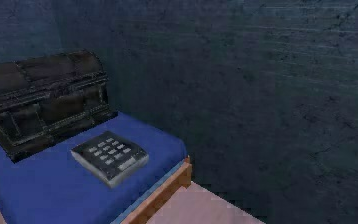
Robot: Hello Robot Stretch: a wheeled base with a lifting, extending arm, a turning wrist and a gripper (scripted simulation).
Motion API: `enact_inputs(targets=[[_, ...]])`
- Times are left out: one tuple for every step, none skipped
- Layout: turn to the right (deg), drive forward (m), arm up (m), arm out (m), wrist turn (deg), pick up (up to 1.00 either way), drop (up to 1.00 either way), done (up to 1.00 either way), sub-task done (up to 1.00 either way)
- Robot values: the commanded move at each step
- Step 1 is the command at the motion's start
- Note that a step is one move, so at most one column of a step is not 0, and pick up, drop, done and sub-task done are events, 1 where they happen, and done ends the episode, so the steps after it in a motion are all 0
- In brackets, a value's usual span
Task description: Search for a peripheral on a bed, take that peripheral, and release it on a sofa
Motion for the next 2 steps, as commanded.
enact_inputs(targets=[[0.0, 0.15, 0.0, 0.0, 0.0, 0.0, 0.0, 0.0, 0.0], [-45.0, 0.0, 0.0, 0.0, 0.0, 0.0, 0.0, 0.0, 0.0]])
